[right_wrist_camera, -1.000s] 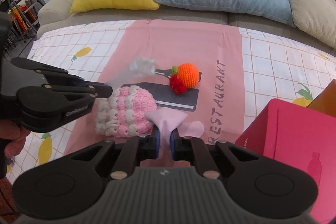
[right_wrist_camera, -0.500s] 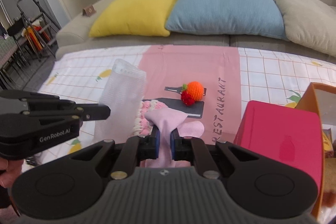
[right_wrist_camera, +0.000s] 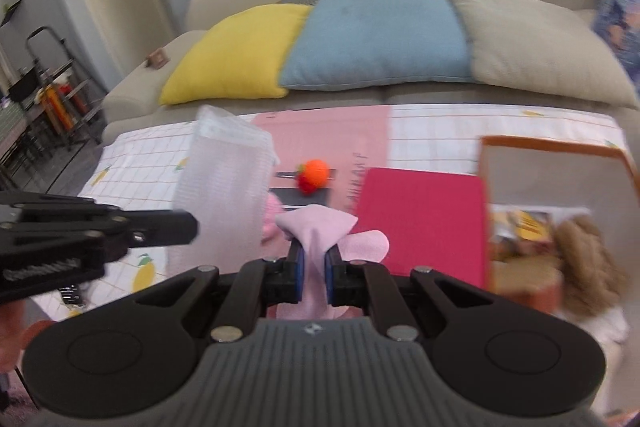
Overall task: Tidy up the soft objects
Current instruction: 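Carry the pink cloth and clear bag over the cardboard box with both grippers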
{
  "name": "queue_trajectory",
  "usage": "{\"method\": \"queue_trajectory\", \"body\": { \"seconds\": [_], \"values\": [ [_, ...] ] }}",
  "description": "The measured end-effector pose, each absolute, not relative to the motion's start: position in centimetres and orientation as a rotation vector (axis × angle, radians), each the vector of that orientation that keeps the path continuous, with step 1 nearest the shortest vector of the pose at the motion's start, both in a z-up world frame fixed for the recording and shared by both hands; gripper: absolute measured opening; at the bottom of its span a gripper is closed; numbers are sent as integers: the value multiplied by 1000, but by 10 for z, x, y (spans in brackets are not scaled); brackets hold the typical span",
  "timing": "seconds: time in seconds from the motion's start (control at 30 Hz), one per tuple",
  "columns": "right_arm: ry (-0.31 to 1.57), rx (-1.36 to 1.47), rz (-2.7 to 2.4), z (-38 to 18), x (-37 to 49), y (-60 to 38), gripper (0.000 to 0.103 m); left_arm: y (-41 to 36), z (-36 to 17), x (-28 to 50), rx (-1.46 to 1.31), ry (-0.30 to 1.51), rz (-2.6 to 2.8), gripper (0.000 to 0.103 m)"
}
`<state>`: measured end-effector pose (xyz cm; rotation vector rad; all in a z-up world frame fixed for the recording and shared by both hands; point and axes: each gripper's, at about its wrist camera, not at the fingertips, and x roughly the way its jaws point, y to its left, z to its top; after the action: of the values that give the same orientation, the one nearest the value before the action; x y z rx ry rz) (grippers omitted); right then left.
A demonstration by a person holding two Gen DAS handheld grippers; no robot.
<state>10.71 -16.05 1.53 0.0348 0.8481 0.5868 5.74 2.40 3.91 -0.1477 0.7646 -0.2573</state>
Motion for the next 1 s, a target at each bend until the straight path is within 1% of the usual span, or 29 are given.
{"method": "queue_trajectory", "body": {
  "seconds": [0.3,0.67,0.8,1.0],
  "values": [
    [838,73,344,19,107,-252,8,-45,51,78,-134,734,-440,0],
    [863,89,195,8,117,-315,8,-123,39,118,-128,808,-614,0],
    [893,83,173,-5,122,-326,8,-136,23,136,-156,884,-644,0],
    [962,125,158,-29,133,-336,8,-147,-11,159,-170,1049,-643,0]
  ]
}}
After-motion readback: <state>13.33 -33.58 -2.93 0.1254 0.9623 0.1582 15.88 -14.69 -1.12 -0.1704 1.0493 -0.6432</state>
